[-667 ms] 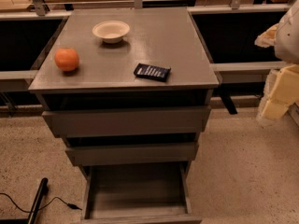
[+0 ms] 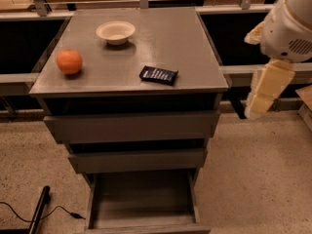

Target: Place rxbar blueberry into bottom drawer

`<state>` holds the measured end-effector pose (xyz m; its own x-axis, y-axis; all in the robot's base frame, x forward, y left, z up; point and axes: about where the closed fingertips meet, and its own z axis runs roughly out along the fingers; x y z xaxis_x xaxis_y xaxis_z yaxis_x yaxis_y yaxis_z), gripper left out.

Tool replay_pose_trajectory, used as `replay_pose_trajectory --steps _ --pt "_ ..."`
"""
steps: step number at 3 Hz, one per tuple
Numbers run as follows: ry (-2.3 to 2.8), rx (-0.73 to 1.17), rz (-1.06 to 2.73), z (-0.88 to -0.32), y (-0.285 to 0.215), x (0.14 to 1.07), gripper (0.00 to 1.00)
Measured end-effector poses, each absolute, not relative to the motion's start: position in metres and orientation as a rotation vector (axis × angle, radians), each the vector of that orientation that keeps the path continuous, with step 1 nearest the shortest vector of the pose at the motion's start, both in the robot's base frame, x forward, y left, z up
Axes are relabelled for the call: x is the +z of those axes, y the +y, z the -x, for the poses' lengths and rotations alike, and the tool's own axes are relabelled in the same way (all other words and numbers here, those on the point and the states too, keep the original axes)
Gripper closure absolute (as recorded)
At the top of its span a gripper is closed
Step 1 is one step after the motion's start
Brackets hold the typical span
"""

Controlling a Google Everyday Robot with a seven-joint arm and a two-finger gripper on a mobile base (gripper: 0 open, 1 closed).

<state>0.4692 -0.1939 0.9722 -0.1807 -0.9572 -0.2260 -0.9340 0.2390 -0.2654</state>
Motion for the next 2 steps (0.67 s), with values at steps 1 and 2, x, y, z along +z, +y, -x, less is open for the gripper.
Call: replay_pose_trajectory --steps 1,2 --pt "2.122 -0.084 1.811 -0.518 -0.160 0.957 0.00" --pt "2.112 -0.014 1.870 -0.574 -0.120 0.927 0.00"
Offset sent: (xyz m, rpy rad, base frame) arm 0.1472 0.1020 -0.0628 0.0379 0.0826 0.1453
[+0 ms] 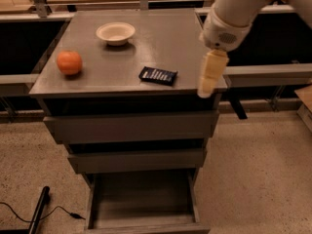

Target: Place rxbar blueberry into bottom drawer

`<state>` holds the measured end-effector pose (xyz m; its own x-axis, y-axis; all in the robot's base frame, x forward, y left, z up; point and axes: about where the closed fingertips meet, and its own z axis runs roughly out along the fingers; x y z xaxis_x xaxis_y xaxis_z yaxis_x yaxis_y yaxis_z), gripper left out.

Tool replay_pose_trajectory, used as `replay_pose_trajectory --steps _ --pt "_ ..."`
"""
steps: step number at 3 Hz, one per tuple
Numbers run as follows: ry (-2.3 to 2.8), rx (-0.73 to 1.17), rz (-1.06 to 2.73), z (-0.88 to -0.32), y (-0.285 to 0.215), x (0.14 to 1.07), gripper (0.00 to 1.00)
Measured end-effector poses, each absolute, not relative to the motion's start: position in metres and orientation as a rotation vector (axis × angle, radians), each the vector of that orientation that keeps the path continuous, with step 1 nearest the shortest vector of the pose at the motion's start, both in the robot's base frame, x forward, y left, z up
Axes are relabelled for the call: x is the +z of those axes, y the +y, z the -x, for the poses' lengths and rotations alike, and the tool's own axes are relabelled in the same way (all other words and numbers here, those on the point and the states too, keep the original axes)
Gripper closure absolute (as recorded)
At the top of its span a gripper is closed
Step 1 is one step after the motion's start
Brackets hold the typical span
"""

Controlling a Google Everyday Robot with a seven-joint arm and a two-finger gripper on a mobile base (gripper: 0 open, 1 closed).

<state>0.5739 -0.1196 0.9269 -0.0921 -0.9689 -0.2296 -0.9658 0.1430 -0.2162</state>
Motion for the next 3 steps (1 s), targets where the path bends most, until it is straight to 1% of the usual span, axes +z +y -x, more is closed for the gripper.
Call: replay_pose_trajectory --steps 2,3 --pt "2.143 0.032 1.932 -0.624 -0.078 0.886 0.00" --pt "2.144 0.073 1.961 -0.645 -0.058 0.864 0.02"
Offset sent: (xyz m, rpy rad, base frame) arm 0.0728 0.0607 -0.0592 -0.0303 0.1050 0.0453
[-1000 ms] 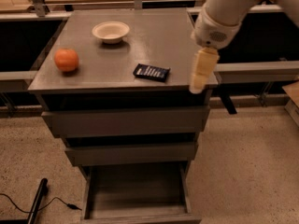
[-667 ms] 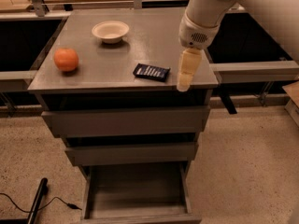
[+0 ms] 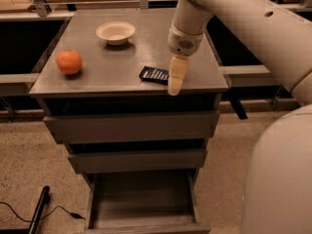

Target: Place rxbar blueberry into bottom drawer

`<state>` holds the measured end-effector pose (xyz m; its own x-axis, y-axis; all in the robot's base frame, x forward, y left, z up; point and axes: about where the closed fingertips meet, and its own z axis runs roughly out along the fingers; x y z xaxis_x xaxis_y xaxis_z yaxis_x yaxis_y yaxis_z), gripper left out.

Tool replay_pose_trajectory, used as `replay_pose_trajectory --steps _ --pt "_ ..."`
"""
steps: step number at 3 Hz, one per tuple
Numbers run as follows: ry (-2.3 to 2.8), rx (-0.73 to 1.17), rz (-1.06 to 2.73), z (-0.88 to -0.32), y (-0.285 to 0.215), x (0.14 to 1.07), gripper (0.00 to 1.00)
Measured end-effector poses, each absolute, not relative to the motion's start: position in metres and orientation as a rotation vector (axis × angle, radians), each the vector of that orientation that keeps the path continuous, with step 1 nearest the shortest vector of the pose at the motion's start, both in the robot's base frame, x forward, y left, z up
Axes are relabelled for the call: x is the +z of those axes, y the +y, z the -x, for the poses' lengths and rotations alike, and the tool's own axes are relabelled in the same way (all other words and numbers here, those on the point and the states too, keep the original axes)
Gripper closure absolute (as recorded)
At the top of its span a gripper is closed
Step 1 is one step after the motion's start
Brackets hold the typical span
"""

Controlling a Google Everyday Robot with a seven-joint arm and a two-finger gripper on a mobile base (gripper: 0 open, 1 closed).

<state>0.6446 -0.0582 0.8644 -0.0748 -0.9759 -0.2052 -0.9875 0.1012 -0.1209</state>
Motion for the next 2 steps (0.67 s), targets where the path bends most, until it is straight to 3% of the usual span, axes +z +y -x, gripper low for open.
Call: replay_pose_trajectory --steps 2 --pt "2.142 0.204 1.926 -0.6594 -0.0409 0.8450 0.38"
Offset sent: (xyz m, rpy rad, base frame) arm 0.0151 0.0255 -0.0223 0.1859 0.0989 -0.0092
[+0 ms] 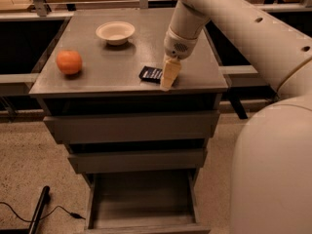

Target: Place rxbar blueberry into bottom drawer

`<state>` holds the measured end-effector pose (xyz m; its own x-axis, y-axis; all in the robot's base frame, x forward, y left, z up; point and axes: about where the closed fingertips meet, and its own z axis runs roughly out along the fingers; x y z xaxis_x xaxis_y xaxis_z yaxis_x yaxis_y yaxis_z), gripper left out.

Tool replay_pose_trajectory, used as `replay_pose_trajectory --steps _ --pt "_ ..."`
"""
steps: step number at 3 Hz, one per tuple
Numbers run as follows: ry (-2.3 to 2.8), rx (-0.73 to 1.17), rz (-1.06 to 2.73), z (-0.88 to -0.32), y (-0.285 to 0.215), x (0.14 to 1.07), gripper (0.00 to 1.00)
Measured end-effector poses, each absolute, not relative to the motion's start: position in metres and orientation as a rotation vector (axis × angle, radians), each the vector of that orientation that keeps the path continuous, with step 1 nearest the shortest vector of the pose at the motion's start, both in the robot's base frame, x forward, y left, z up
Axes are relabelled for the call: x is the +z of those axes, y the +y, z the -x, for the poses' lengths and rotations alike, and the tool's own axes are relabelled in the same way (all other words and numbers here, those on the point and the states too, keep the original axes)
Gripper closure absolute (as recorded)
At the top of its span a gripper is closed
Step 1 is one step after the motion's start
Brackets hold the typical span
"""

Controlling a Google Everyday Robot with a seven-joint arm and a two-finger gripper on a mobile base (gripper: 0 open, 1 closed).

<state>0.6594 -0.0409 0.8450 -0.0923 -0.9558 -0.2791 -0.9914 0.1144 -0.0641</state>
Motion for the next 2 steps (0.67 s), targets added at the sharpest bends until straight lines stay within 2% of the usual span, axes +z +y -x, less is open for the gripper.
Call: replay_pose_trajectory --steps 1,2 --pt "2.143 0.261 1.915 -0.6613 -0.0341 0.8357 0.37" --pt "2.138 0.272 1.925 -0.6614 -0.0276 0.8317 0.53"
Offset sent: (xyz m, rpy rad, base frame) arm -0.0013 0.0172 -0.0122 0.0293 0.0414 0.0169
